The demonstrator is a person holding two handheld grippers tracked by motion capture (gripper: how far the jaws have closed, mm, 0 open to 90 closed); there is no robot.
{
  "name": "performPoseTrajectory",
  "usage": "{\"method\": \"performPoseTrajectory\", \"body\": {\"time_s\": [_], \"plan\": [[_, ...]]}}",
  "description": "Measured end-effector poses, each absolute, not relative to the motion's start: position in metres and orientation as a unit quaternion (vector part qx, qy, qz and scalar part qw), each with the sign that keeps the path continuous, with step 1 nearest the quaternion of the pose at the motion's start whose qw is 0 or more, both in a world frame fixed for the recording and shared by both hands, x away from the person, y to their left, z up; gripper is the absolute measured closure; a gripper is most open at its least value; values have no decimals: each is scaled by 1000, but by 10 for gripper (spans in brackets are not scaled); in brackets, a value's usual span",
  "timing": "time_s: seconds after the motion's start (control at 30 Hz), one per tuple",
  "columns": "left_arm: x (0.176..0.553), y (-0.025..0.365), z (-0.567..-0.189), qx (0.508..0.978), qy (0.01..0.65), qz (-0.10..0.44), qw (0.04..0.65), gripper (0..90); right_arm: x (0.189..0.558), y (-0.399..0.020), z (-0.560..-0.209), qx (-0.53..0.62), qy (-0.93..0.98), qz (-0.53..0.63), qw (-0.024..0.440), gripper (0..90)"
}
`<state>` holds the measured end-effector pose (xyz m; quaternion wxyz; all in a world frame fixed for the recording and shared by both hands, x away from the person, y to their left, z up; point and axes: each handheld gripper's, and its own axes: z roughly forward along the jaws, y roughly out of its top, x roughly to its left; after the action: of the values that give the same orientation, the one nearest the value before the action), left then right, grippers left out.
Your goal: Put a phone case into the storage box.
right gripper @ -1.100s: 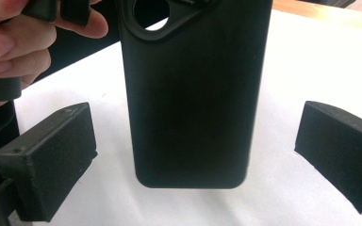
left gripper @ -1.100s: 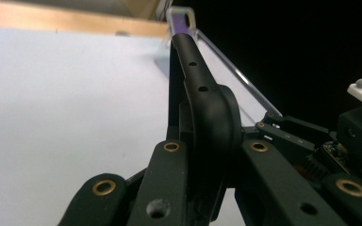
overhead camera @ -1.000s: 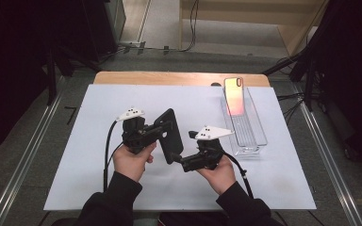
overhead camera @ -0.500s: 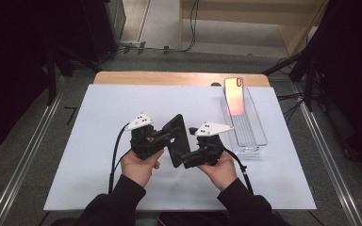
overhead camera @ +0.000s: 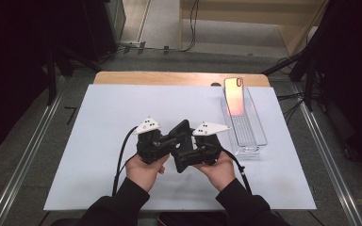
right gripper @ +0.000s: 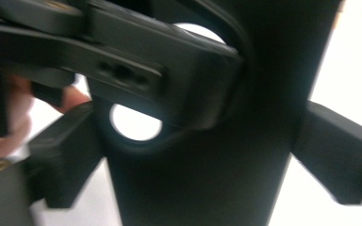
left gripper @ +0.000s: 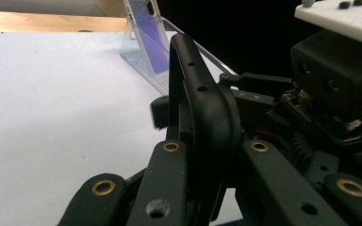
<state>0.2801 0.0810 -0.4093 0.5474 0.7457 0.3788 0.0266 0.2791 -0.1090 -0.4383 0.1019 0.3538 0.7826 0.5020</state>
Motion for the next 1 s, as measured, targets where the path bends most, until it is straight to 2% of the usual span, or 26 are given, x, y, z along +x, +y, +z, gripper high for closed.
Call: {"method": "performPoseTrajectory", "body": {"time_s": [0.2, 0.4, 0.67, 0.83, 1.0], "plan": [[280, 82, -407, 747, 380, 15, 545, 835, 277, -110, -436, 351, 785, 502, 97, 121], [283, 86, -402, 747, 387, 4, 540, 653, 279, -114, -436, 359, 782, 499, 97, 123], [286, 95, -395, 750, 401, -26, 526, 486, 285, -121, -438, 365, 786, 490, 95, 123], [287, 101, -391, 754, 395, -32, 523, 426, 289, -127, -438, 361, 790, 488, 88, 125], [289, 107, -389, 762, 388, -41, 517, 407, 291, -130, -438, 358, 792, 488, 80, 125]]}}
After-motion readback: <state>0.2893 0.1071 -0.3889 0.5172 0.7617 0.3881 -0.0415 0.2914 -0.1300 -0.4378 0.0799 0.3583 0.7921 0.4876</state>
